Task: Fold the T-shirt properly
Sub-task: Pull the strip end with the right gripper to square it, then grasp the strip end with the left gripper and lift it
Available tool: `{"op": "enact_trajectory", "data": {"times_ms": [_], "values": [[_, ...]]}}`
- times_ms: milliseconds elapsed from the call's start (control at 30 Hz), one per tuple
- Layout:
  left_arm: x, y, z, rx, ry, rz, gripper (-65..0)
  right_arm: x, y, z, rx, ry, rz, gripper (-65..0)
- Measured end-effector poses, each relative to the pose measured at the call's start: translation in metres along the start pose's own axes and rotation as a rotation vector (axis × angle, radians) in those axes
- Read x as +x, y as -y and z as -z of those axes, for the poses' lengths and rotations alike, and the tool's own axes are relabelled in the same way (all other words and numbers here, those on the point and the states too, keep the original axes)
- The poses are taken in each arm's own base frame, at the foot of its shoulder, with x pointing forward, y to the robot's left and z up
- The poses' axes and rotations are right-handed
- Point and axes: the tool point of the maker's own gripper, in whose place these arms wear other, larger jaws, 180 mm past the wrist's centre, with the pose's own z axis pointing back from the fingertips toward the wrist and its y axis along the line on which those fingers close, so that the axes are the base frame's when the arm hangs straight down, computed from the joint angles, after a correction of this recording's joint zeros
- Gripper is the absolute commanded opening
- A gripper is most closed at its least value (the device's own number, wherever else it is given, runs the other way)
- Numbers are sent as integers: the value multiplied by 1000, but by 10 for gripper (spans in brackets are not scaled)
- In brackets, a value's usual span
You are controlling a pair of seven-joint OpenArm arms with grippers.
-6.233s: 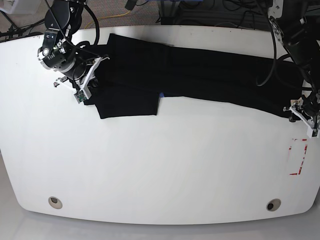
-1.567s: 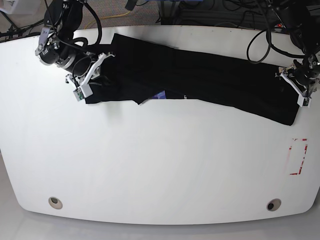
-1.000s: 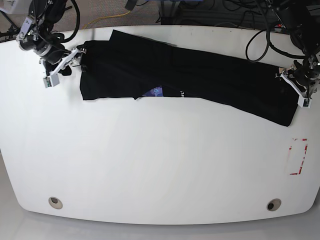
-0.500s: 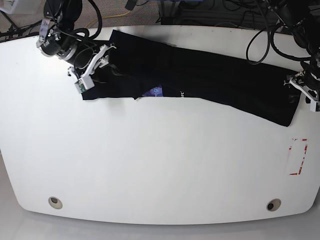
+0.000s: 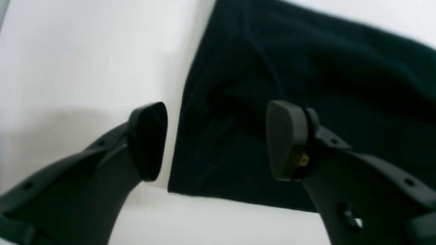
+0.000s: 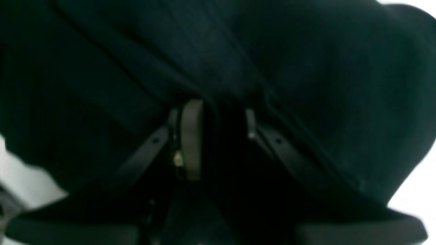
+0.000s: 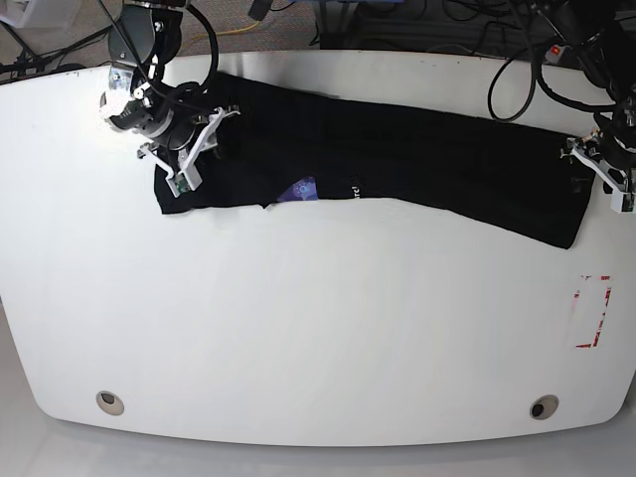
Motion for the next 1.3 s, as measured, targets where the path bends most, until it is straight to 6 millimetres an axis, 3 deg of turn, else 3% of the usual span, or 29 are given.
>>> {"op": "enact_trajectory", "data": {"times_ms": [167, 300, 500, 667, 967, 1300], "values": [[3, 1, 0, -4, 7, -3, -229, 17, 18, 9, -28, 39, -14, -506], [-11, 2, -4, -26, -52, -89, -224, 30, 34, 14, -45, 47, -20, -507], [1, -14, -21, -54, 4, -199, -221, 38, 47, 15, -74, 35, -32, -509], [9, -8, -19, -96, 40, -223, -151, 42, 50, 14, -80, 34, -40, -510], [3, -2, 19, -184, 6, -365, -147, 42, 46, 14, -58, 39, -107, -510], [4, 25, 54, -302, -42, -439, -147, 41, 45, 14, -54, 42, -103, -510]]}}
